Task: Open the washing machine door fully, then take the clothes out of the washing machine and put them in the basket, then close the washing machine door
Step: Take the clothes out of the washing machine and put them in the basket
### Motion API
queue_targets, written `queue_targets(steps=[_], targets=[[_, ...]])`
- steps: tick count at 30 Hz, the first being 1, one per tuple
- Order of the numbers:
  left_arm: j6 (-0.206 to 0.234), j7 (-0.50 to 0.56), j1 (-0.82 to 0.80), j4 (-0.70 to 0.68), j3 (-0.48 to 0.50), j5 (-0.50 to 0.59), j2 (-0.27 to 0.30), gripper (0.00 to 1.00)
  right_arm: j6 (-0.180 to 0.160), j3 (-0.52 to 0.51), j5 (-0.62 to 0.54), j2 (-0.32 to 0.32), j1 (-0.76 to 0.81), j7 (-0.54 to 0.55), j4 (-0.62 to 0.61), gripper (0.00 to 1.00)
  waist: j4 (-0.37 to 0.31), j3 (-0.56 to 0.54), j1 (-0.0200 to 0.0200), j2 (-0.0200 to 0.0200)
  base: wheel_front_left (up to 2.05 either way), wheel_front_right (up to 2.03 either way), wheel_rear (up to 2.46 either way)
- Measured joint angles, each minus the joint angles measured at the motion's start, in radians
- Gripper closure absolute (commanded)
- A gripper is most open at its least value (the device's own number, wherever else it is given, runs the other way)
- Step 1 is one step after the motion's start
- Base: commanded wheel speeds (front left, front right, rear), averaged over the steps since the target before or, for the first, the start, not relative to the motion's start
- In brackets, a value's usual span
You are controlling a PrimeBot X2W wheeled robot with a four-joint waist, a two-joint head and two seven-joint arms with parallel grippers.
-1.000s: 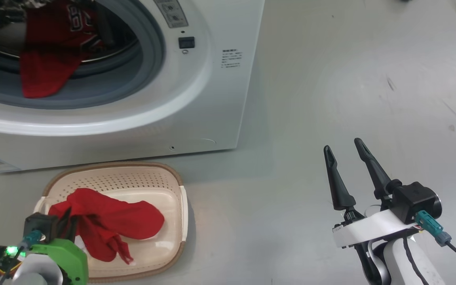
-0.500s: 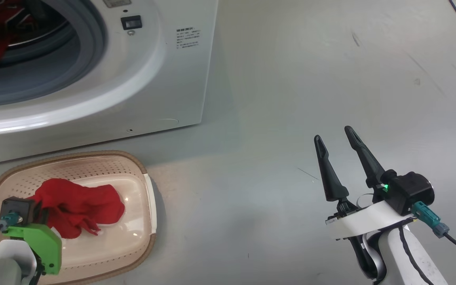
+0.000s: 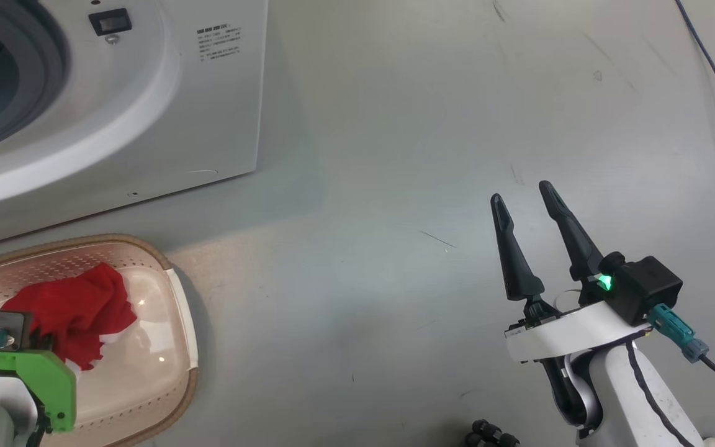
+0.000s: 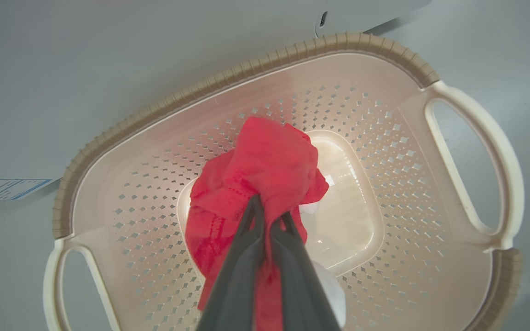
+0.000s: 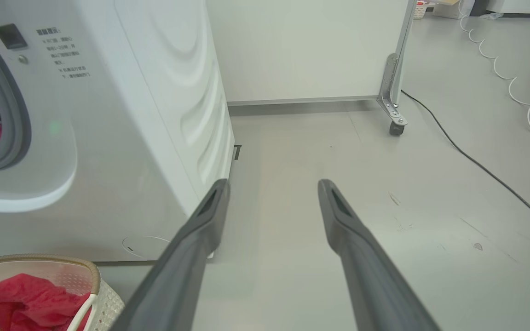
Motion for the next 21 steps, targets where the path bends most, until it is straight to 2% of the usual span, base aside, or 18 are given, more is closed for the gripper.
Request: queue_targets(steps=[8, 9, 10, 11, 21], targets=[[0.0, -0.002, -0.027, 0.05, -0.009, -0.001, -0.03, 1.0, -0.019, -0.006, 0.0, 0.001, -0.001, 0.0, -0.002, 0.0, -0.007, 0.006, 0.0, 0.0, 0.0, 0.0, 0.0], [0.0, -0.002, -0.029, 0.057, -0.01, -0.003, -0.035, 0.89, -0.019, -0.006, 0.0, 0.001, -0.002, 0.0, -0.002, 0.0, -0.004, 0.004, 0.0, 0.0, 0.0, 0.0, 0.0], [0.0, -0.012, -0.03, 0.061, -0.01, -0.003, -0.037, 0.52, -0.021, -0.006, 0.0, 0.001, -0.002, 0.0, -0.002, 0.0, -0.001, 0.001, 0.0, 0.0, 0.0, 0.0, 0.0], [0.0, -0.012, -0.03, 0.061, -0.01, -0.003, -0.037, 0.0, -0.021, -0.006, 0.0, 0.001, -0.002, 0.0, -0.002, 0.0, -0.001, 0.001, 0.0, 0.0, 0.0, 0.0, 0.0], [-0.001, -0.064, -0.045, 0.107, -0.03, -0.013, -0.103, 0.0, -0.026, -0.032, -0.017, 0.001, -0.011, 0.0, 0.019, 0.0, 0.045, -0.048, 0.0, 0.0, 0.0, 0.0, 0.0]])
